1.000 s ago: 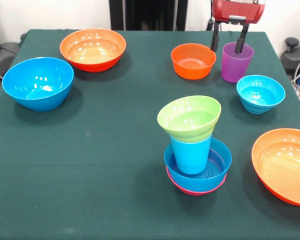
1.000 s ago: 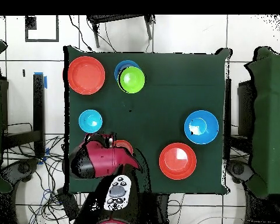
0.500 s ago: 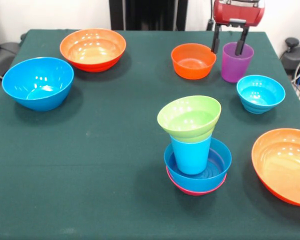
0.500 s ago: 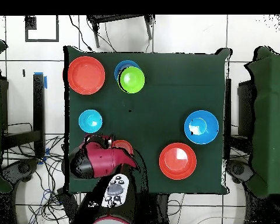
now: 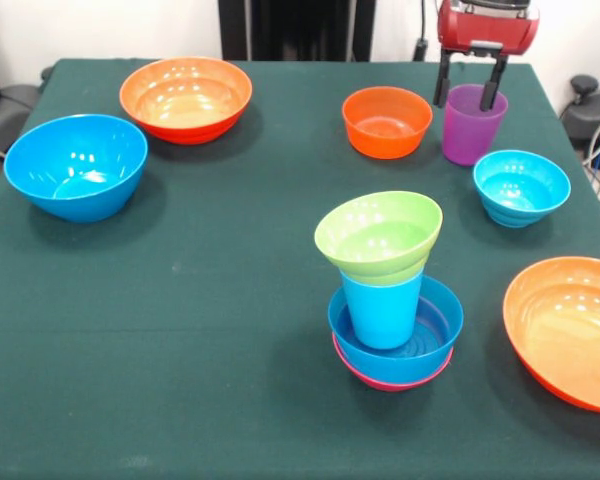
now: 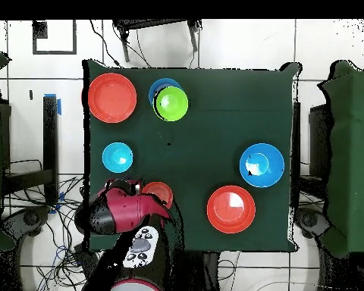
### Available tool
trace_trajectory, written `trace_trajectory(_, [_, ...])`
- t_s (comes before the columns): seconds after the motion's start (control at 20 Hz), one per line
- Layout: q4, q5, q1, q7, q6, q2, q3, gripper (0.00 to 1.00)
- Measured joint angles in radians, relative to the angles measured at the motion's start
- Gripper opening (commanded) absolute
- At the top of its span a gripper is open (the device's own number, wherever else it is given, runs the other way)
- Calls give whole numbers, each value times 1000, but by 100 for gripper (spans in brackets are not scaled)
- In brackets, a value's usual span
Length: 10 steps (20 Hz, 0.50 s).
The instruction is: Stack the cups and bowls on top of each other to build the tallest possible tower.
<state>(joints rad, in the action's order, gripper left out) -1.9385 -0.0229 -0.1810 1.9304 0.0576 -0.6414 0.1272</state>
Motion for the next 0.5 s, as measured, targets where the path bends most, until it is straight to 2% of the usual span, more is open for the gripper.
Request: trace_trajectory(0.5, [-9,7,0,0,0,0,0,100])
